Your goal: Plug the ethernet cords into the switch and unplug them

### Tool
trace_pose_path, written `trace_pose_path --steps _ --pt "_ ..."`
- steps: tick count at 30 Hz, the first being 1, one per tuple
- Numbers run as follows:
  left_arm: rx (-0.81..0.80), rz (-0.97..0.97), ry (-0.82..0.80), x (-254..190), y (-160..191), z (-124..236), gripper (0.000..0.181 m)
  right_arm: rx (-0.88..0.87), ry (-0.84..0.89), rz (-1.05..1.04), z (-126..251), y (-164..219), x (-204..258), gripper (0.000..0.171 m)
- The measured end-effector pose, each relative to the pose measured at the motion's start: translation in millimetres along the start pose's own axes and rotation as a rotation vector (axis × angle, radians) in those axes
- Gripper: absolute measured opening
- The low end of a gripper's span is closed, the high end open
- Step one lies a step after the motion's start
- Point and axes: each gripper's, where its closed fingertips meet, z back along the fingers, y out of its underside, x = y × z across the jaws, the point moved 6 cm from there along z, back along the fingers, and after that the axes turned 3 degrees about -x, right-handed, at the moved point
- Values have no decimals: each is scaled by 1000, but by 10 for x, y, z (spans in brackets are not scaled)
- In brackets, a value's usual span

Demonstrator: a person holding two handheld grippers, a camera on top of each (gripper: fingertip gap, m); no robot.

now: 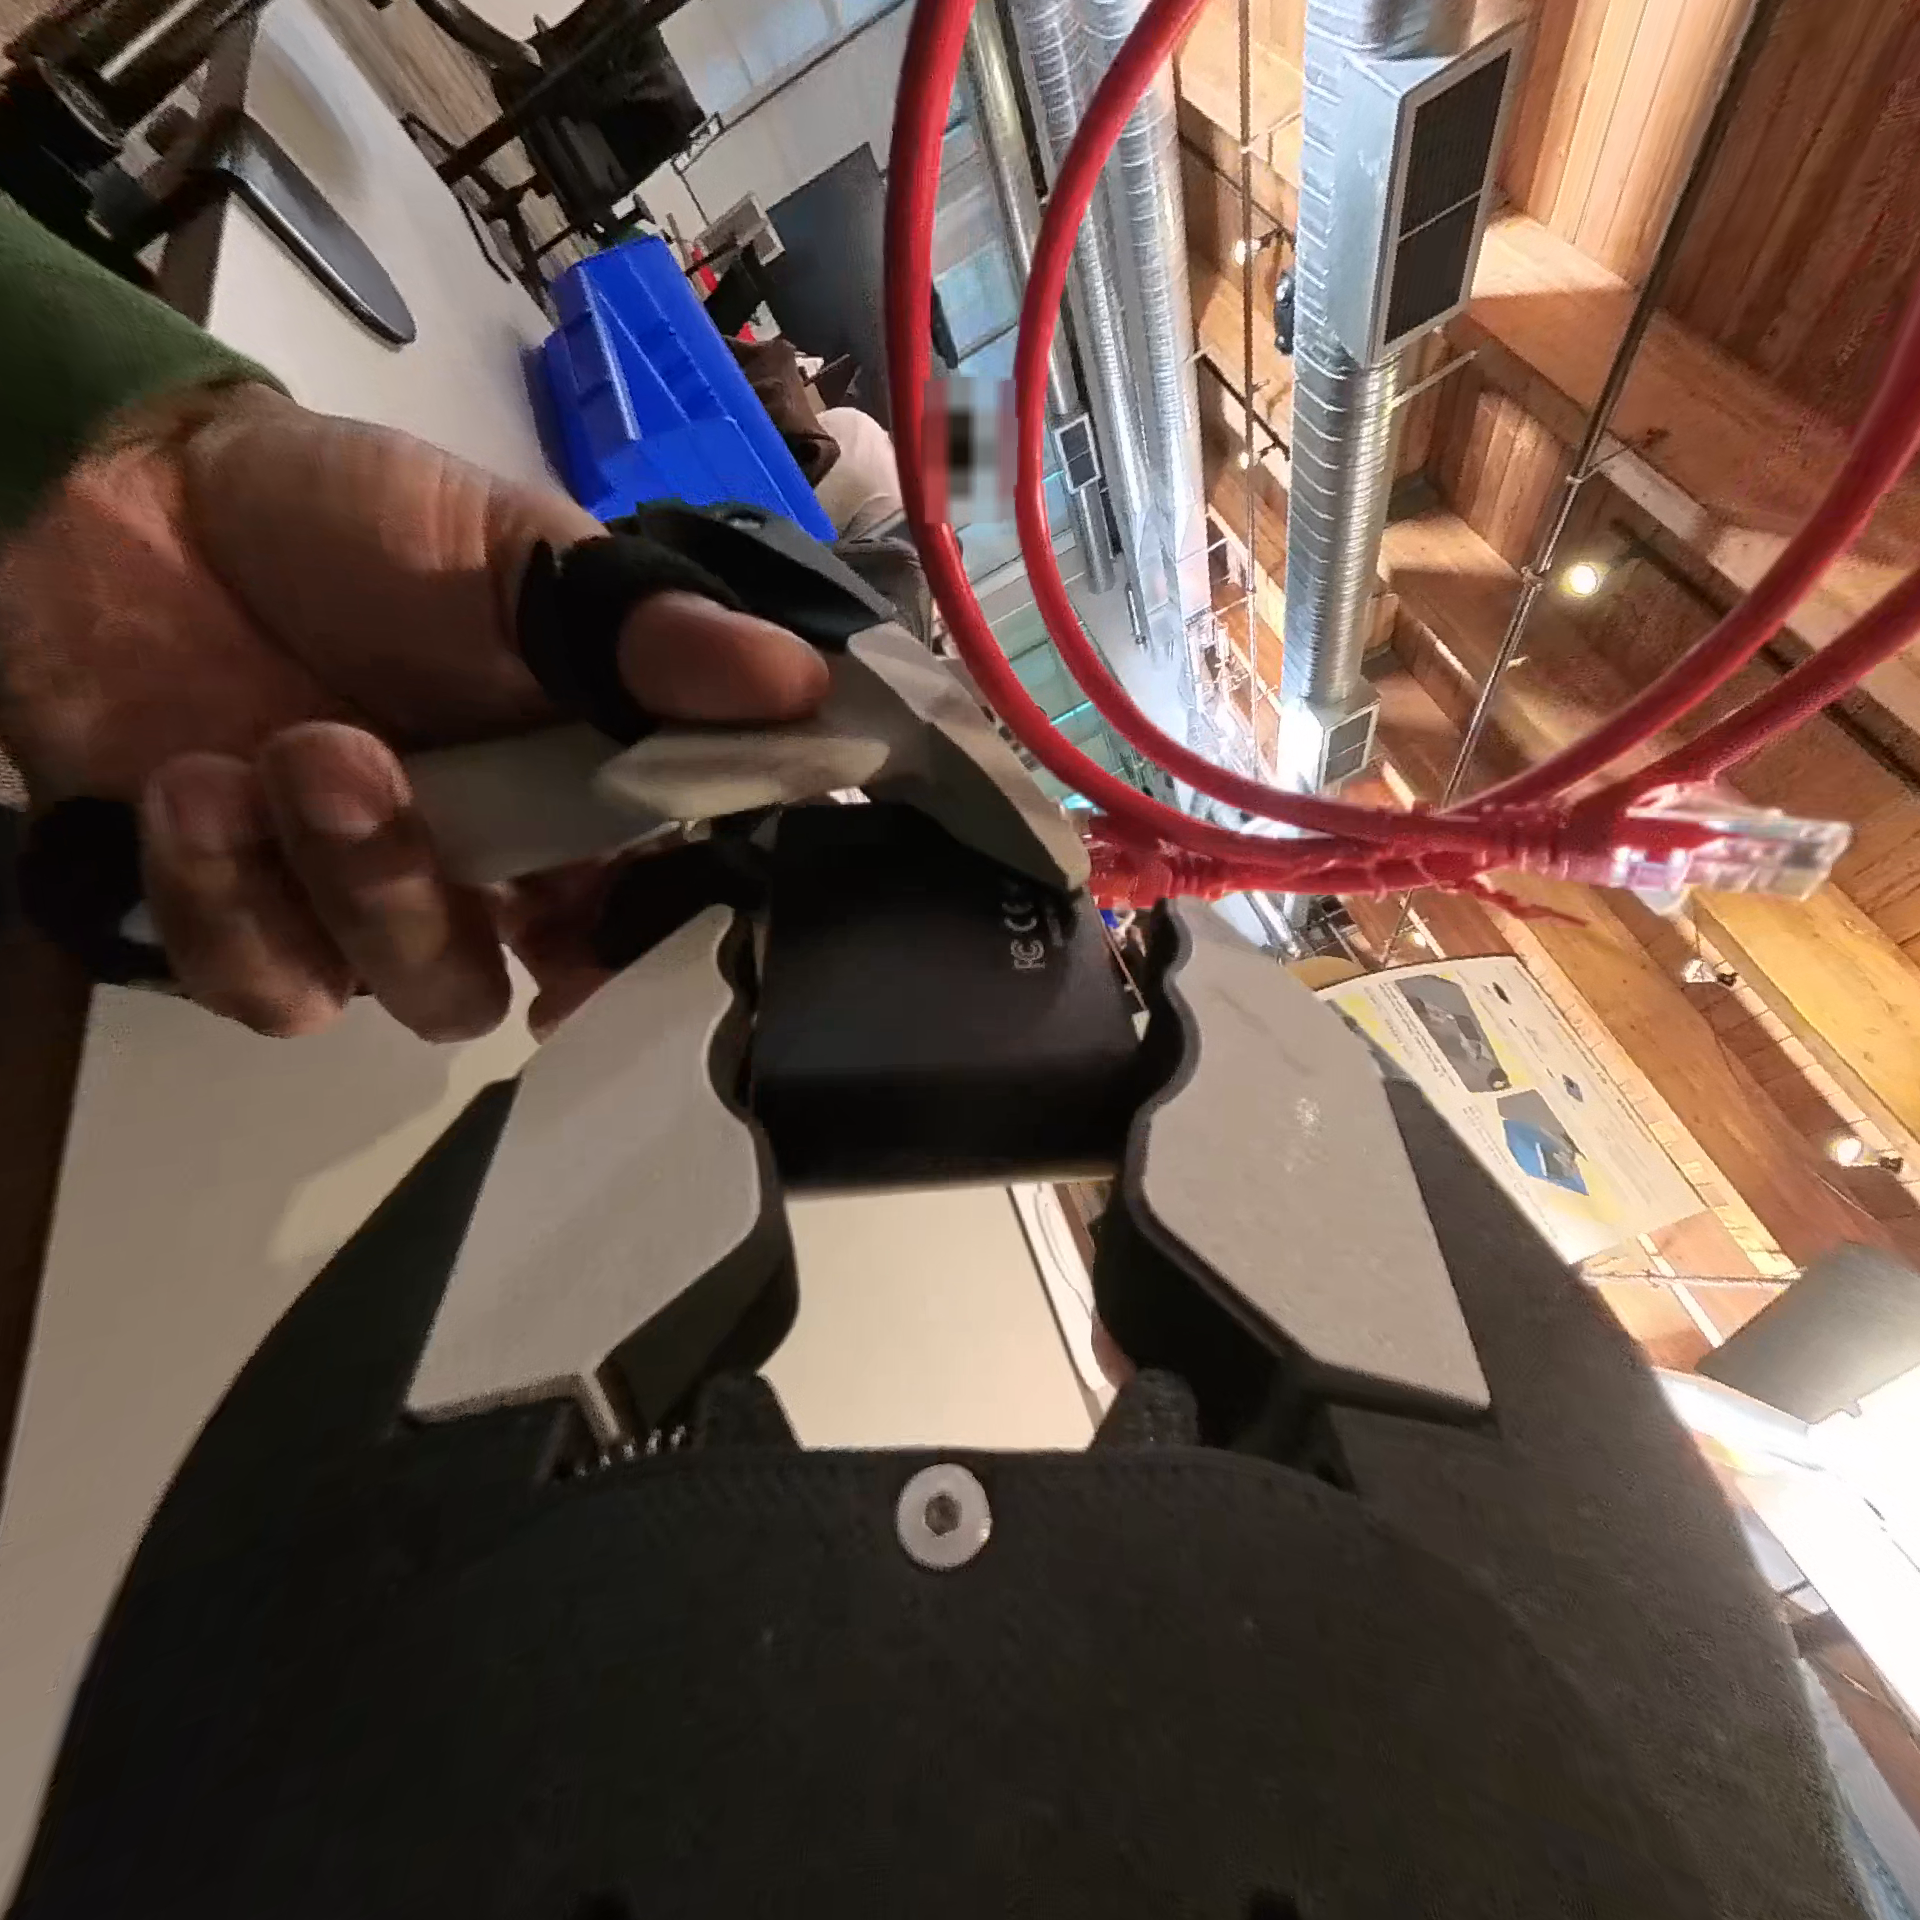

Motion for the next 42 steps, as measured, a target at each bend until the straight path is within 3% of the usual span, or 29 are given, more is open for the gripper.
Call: trace_pose_path --steps 12,18,24,34,42 --pt "171 -232 -159 -71 -127 133 32 46 -159 25 42 19 98 72" --pt "303 -216 -68 -205 -109 222 28 12 -240 14 47 -70 174 72" --pt "273 -137 1 -231 -150 291 16 -10 -263 32 45 -159 205 72" --pt "338 -172 22 -244 -99 330 15 -27 -305 26 51 -196 258 72" --pt "313 -202 -72 -229 -131 235 13 12 -269 47 71 -143 175 72"
